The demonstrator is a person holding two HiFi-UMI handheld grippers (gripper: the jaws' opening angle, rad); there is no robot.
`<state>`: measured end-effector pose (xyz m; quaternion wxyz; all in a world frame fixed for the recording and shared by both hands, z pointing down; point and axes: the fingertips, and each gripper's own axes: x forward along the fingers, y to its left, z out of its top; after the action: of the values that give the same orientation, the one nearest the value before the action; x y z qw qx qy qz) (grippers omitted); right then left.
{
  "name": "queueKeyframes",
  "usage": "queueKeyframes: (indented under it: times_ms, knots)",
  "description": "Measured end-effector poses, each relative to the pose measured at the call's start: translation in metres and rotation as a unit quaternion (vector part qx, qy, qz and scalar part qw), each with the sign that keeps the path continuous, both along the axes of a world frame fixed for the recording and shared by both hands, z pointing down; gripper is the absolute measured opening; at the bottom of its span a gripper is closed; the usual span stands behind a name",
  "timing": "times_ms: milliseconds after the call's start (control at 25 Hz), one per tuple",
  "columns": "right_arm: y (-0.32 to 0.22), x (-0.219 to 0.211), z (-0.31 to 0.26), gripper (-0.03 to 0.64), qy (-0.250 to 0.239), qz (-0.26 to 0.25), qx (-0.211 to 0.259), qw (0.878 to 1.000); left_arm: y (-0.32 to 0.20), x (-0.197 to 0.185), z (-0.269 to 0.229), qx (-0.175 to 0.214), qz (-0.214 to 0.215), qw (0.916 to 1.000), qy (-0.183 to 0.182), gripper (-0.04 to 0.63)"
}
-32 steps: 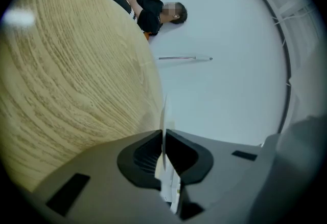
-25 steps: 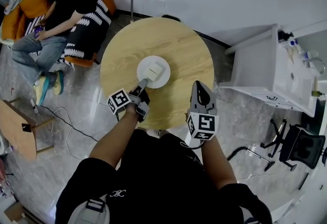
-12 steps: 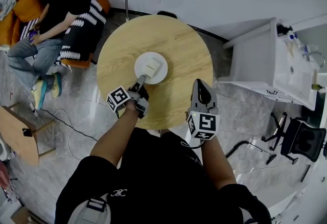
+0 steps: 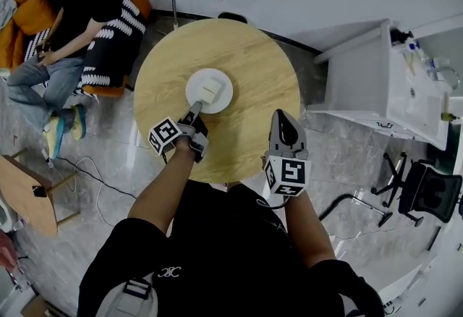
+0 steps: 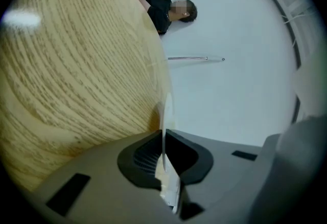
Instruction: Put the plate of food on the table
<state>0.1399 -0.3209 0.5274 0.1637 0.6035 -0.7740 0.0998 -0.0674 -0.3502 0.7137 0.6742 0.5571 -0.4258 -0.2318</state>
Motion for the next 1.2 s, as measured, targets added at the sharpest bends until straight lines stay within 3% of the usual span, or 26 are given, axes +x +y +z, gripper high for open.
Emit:
queueKeyframes:
  times_ms: [240, 480, 840, 1200]
  knots:
    - [-0.002, 0.003, -0.007, 0.003, -0.004, 0.005, 0.002, 1.000, -0.004, -0.007, 0.005, -0.006, -0.014, 0.9999, 0.004, 0.021]
    - [0.000, -0.009, -0.011, 0.003, -0.014, -0.003, 0.003, 1.000, -0.006, -0.005, 0.012, -0.046, -0.006, 0.9989, -0.011, 0.021]
    - [0.004, -0.022, -0.027, 0.003, -0.019, -0.008, 0.017, 1.000, -0.010, -0.004, 0.019, -0.118, 0.012, 0.9901, -0.074, 0.023]
    - [0.016, -0.014, -0.038, 0.003, -0.012, 0.008, 0.029, 0.999, -0.010, -0.007, 0.022, -0.151, 0.026, 0.9829, -0.101, 0.026]
